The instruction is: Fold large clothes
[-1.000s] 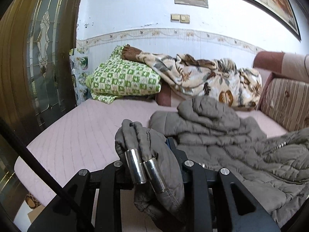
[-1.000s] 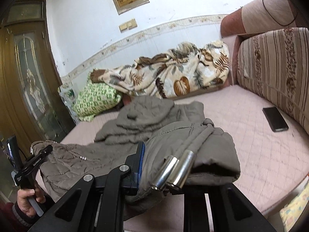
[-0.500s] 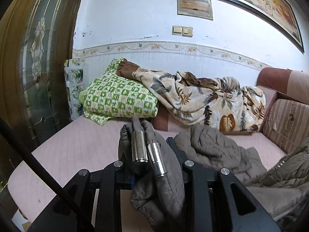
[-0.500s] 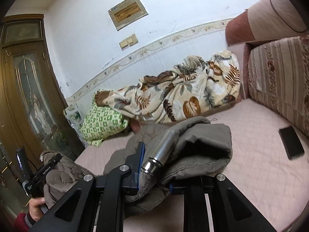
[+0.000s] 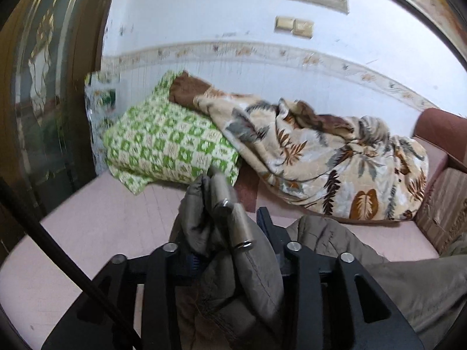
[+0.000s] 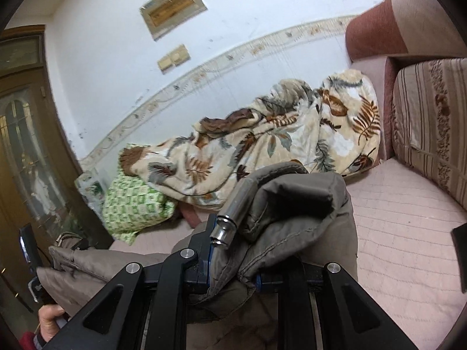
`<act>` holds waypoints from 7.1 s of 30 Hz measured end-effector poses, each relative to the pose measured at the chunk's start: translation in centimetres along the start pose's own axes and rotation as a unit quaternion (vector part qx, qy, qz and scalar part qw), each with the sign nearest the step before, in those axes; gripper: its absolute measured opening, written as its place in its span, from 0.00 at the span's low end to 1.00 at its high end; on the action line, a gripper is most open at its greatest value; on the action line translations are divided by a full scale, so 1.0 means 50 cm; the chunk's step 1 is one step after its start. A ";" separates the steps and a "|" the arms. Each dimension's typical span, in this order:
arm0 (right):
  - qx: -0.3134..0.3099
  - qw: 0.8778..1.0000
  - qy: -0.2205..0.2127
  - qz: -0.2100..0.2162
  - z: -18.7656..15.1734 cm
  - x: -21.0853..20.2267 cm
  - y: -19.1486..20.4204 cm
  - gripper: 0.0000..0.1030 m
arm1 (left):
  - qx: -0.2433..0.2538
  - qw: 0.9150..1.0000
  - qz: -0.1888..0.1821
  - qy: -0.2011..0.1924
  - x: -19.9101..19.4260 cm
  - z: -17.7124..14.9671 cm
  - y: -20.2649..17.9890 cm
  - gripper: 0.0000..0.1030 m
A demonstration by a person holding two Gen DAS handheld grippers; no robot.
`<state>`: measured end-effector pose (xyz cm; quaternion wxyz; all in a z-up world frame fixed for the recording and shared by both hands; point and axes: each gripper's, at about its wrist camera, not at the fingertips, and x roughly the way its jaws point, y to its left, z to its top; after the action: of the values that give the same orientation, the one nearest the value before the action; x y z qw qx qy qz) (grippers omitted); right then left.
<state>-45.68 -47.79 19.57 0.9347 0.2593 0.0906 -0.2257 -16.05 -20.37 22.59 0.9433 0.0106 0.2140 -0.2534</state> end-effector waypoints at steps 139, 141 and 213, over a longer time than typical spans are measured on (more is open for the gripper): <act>-0.051 0.958 0.222 -0.172 -0.265 0.222 -0.142 0.41 | 0.091 0.982 0.091 0.139 0.167 -0.326 0.004 0.83; -0.050 0.958 0.223 -0.171 -0.264 0.222 -0.144 0.41 | 0.092 0.982 0.092 0.139 0.167 -0.326 0.003 0.83; -0.065 0.969 0.201 -0.127 -0.279 0.248 -0.059 0.67 | 0.145 0.983 0.039 0.105 0.147 -0.328 -0.081 0.84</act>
<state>-36.84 -47.36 2.86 0.8761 0.2245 0.3228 -0.2792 -18.81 -25.25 5.08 0.9131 0.1826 0.2725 -0.2421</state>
